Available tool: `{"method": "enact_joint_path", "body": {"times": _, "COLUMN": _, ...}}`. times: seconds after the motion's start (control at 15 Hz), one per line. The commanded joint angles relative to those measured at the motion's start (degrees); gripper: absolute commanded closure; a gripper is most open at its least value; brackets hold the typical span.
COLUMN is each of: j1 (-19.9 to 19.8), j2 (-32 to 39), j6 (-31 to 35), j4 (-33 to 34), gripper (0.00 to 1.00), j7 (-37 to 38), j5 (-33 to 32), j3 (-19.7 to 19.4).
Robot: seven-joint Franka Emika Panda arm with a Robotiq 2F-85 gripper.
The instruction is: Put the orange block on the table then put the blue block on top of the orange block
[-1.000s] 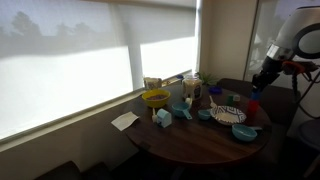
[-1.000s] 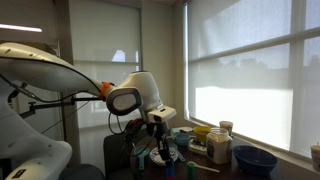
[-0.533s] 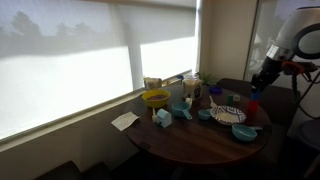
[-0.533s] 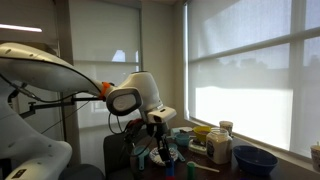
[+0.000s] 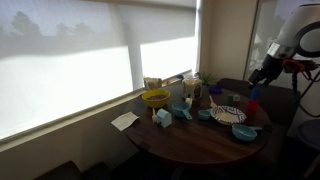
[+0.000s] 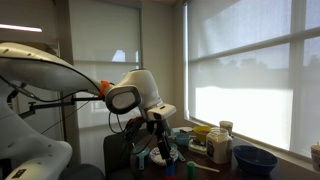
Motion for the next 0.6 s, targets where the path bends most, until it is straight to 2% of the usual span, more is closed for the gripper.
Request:
{"method": "enact_joint_path", "body": {"times": 0.0, "j1": -0.4, "j2": -3.0, "j6": -0.9, "j4": 0.9, "gripper": 0.00, "j7": -3.1, "j5": -0.1, "j3": -0.8}}
{"method": "enact_joint_path", "body": {"times": 0.53, "j1": -0.7, "j2": -6.5, "j6": -6.7, "j4": 5.5, "gripper": 0.00, "j7": -3.9, "j5": 2.5, "j3": -3.6}}
